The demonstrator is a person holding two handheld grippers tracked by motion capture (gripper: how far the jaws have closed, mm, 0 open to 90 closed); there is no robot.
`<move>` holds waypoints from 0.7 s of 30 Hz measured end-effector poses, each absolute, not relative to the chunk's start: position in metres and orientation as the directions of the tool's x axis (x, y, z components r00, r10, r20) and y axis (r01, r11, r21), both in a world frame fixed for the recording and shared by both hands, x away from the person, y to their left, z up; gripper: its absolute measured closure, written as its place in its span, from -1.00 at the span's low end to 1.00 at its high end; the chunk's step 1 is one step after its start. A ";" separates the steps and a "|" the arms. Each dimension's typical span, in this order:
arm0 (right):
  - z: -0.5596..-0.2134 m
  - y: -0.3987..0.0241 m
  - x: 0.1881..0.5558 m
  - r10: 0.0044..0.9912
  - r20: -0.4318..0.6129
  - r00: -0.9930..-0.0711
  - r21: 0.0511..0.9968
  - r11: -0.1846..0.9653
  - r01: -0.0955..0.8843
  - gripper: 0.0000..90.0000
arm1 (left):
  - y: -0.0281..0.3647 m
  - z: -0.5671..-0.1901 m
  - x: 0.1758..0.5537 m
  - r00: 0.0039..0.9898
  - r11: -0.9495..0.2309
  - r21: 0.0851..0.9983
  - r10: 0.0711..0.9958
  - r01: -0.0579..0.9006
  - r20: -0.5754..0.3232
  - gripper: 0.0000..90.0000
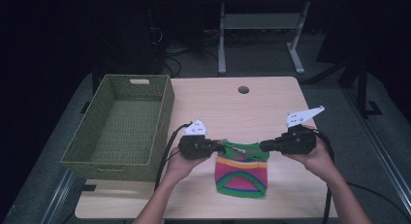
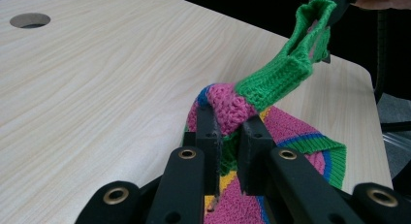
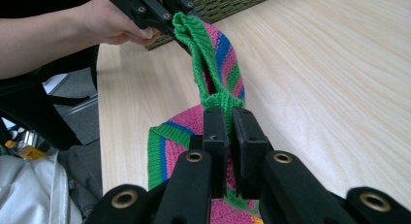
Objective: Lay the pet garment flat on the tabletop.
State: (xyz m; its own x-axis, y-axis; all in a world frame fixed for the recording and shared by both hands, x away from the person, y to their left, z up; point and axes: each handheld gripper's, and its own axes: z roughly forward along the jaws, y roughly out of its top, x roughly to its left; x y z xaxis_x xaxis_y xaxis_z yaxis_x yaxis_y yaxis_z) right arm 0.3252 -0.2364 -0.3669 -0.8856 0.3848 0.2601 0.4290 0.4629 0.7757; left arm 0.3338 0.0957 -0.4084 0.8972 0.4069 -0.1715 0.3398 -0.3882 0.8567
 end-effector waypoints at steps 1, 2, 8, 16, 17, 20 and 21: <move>-0.367 -0.237 0.326 0.387 0.255 -0.886 0.776 0.465 0.427 0.89 | 0.095 -0.409 0.334 0.896 -0.382 0.858 0.408 0.344 -0.177 0.79; -0.367 -0.237 0.326 0.393 0.258 -0.883 0.775 0.461 0.431 0.89 | 0.095 -0.409 0.335 0.895 -0.382 0.857 0.408 0.345 -0.179 0.79; -0.368 -0.238 0.334 0.417 0.243 -0.876 0.771 0.465 0.436 0.88 | 0.094 -0.410 0.336 0.890 -0.384 0.852 0.417 0.356 -0.184 0.79; -0.367 -0.234 0.344 0.424 0.217 -0.879 0.762 0.490 0.424 0.88 | 0.097 -0.410 0.338 0.880 -0.383 0.845 0.436 0.373 -0.191 0.79; -0.366 -0.233 0.344 0.425 0.219 -0.878 0.761 0.489 0.426 0.88 | 0.097 -0.410 0.339 0.879 -0.385 0.844 0.436 0.374 -0.191 0.79; -0.364 -0.231 0.346 0.425 0.216 -0.879 0.758 0.494 0.425 0.88 | 0.098 -0.410 0.340 0.874 -0.384 0.840 0.445 0.383 -0.195 0.80; -0.364 -0.230 0.346 0.425 0.222 -0.877 0.754 0.496 0.431 0.88 | 0.098 -0.410 0.341 0.872 -0.379 0.840 0.447 0.387 -0.200 0.80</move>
State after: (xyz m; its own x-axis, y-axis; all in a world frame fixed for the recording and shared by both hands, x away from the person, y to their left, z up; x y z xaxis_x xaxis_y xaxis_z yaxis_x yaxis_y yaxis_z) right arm 0.3456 -0.2300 -0.3637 -0.8775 0.4252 0.2219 0.4310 0.4959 0.7539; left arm 0.3406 0.0980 -0.4100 0.8719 0.4470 -0.1998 0.3871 -0.3795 0.8403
